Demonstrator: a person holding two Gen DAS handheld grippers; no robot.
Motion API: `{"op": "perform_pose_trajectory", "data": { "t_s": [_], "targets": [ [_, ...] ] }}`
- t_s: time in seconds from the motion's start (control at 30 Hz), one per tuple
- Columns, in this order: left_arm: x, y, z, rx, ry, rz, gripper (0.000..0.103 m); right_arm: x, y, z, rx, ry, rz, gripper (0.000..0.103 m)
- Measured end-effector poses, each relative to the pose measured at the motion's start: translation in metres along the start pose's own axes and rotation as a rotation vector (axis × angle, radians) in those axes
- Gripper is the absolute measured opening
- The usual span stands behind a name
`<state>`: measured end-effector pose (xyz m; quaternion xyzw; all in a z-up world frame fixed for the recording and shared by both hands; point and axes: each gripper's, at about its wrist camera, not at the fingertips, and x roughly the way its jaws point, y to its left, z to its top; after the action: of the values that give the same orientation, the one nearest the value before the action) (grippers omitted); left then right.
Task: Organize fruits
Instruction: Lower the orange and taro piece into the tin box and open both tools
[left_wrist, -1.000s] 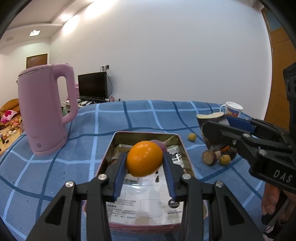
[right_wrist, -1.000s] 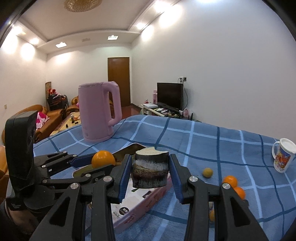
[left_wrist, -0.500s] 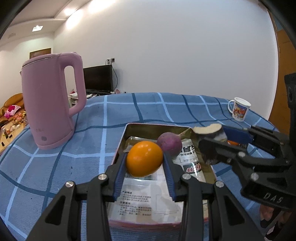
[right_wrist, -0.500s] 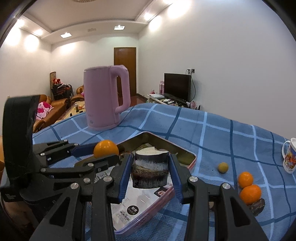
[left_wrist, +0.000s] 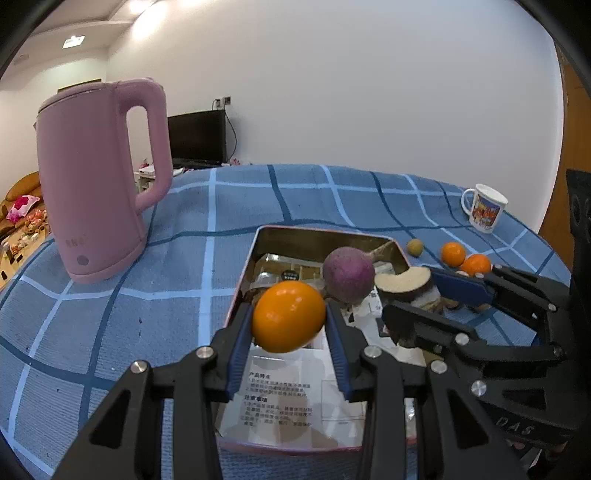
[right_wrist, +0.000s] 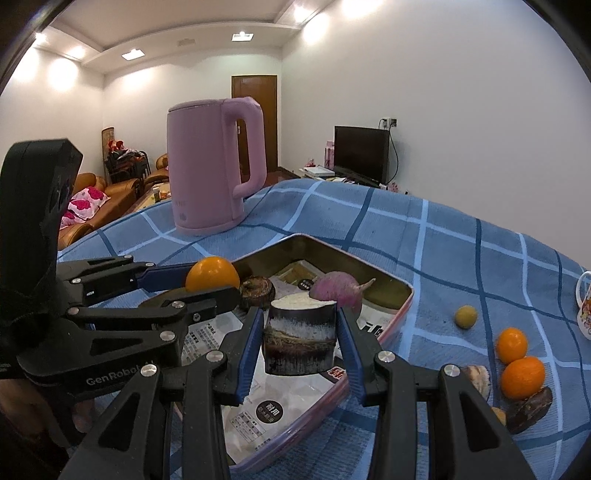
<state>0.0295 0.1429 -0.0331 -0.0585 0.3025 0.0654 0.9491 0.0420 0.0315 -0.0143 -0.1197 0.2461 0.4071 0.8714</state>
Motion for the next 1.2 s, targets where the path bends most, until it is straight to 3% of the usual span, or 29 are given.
{"op": "perform_pose_trajectory", "data": {
  "t_s": [1.2],
  "targets": [
    [0.017, 0.003, 0.002, -0.018, 0.09, 0.0, 0.041, 0.021, -0.001, -0.001, 0.002, 0.107, 0.002, 0.043]
  ]
}}
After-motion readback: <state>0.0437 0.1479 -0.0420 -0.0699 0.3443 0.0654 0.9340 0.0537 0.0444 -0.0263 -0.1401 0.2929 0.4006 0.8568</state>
